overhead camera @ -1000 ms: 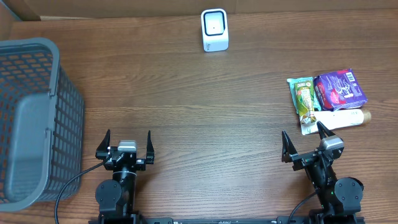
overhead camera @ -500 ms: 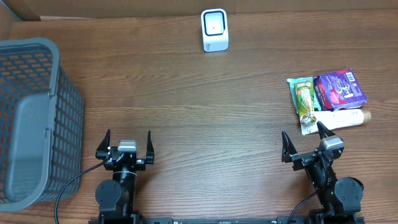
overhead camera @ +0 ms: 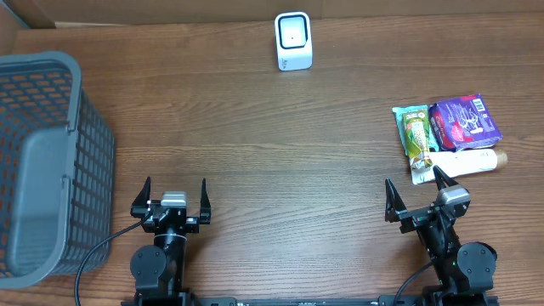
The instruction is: Scan the item barcode
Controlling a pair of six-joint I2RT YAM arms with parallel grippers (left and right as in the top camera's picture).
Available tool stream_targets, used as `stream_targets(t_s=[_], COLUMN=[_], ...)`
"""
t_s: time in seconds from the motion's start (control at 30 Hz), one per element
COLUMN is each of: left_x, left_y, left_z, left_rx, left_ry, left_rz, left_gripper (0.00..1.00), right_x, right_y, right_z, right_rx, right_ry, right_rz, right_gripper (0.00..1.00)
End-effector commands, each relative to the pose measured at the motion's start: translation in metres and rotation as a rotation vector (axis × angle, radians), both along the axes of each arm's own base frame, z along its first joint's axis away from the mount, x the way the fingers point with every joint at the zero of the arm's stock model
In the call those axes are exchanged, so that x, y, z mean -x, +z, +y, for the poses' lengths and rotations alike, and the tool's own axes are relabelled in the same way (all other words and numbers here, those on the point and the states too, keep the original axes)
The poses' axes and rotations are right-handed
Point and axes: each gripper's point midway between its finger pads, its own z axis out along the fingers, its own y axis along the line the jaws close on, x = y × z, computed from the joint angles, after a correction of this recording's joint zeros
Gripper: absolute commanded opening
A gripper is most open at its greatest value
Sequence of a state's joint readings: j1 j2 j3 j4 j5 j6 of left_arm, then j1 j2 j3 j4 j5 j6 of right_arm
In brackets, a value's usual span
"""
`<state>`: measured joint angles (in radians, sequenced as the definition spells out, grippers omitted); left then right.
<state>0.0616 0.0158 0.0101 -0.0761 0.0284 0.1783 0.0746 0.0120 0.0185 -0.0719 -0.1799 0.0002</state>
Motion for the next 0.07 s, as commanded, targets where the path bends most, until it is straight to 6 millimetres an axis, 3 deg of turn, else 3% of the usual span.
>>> stream_targets(t_s=[0.0, 0.03], left_x=[0.0005, 0.0005], left_y=[-0.0004, -0.0005], left_z=[0.0037, 0.0037], left_rx=[0.018, 0.018], left_ry=[0.02, 0.02], left_rz=[-0.005, -0.005], left_gripper=[1.0, 0.99], right_x=[0.0005, 0.0005], right_y=[-0.0019, -0.0019], right_z=[0.0024, 0.0024], right_rx=[0.0, 0.0], right_ry=[0.011, 0.011], right_rz=[-0.004, -0.004], right_gripper=[1.0, 1.0])
